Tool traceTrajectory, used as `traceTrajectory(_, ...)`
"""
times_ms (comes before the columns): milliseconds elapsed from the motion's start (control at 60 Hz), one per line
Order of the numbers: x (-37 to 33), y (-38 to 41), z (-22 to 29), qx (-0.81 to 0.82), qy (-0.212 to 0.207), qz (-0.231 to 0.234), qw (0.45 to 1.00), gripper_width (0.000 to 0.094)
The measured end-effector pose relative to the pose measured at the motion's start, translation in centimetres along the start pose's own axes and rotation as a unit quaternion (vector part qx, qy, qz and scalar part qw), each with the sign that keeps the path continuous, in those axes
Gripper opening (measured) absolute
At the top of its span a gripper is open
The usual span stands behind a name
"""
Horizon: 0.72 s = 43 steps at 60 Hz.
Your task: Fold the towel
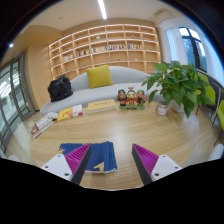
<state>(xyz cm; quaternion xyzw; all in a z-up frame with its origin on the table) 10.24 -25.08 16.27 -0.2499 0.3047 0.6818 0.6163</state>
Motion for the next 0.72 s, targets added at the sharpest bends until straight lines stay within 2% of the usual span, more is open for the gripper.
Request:
traceTrajectory(150,-5.5,0.5,-1.2,-0.035,-0.011,0.0,0.999,0.0846)
traceTrajectory(367,-12.7,1.6,-4.9,-0.072,-0.003,0.0,0.997,0.0849)
traceTrajectory(717,-17.9,2.1,-8.4,-0.093,-0.003,0.003,0.996,0.0851)
Point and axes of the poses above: the point between the fingertips, and its own axes, seen from behind it with the camera up: y to the left, z up, x forward, the way the camera looks, the point moved 10 cm from there along -x, backward, against the way the camera looks, and after that the axes turned 15 degrees about y, right-handed, at the moved point
